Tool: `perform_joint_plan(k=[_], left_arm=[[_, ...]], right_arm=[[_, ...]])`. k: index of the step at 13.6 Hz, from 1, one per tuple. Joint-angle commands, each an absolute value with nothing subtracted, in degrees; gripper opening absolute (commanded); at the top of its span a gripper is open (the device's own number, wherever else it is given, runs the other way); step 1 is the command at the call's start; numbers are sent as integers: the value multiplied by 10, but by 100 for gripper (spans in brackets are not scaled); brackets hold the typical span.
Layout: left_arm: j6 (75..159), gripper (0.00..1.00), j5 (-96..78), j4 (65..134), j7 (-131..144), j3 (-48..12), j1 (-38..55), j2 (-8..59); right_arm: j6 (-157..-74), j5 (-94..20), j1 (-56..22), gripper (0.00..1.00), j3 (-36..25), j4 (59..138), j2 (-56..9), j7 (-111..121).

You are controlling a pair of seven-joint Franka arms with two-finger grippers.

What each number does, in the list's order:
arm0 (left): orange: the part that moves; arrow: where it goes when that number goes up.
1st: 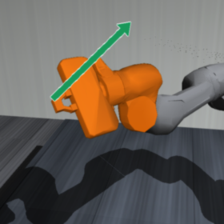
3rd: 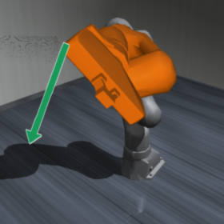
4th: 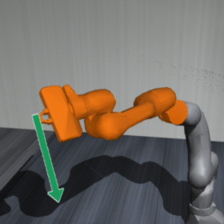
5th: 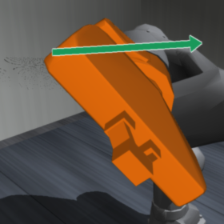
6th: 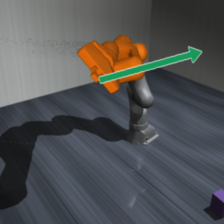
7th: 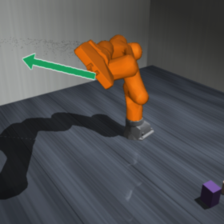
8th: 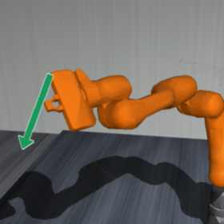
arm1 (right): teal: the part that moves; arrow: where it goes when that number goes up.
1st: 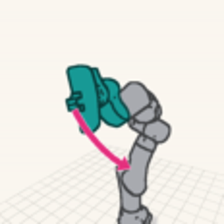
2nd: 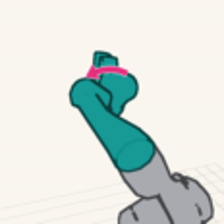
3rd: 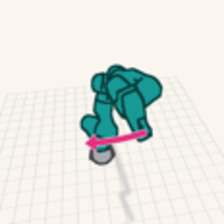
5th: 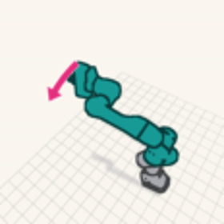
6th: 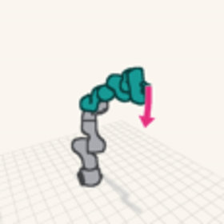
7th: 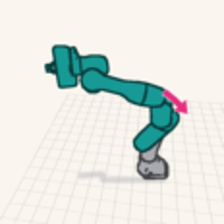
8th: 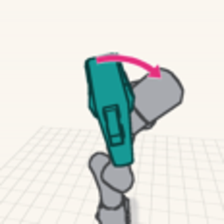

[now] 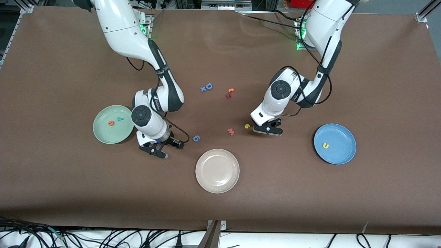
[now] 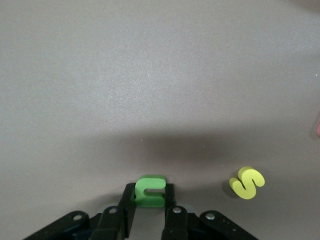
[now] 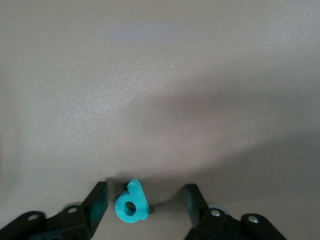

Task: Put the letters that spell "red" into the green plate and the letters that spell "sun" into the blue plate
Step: 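Carry the green u to the blue plate while the right gripper lifts teal d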

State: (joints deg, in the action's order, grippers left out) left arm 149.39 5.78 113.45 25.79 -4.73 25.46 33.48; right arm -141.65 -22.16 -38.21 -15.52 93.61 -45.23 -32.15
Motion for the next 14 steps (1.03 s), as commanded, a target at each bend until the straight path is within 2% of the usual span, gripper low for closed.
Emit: perform_joint_plan(k=[1, 5, 7, 10, 14], left_arm=[[1493, 12, 80, 1139, 265, -44, 246, 333], [1464, 12, 80, 1129, 246, -44, 236, 323], [1427, 12, 80, 1121, 191, -45, 210, 308], [1391, 12, 80, 1121, 120, -44, 183, 292], [1351, 12, 80, 1120, -22, -45, 108, 266]], right_arm=[[-1420, -230, -385, 49, -156, 924, -468, -327], [-1420, -229, -385, 35, -156, 924, -471, -327], [-1420, -228, -385, 22, -156, 924, -471, -325], [-1420, -228, -385, 10, -156, 924, -471, -326], [-1412, -227, -383, 9, -157, 924, -465, -321]])
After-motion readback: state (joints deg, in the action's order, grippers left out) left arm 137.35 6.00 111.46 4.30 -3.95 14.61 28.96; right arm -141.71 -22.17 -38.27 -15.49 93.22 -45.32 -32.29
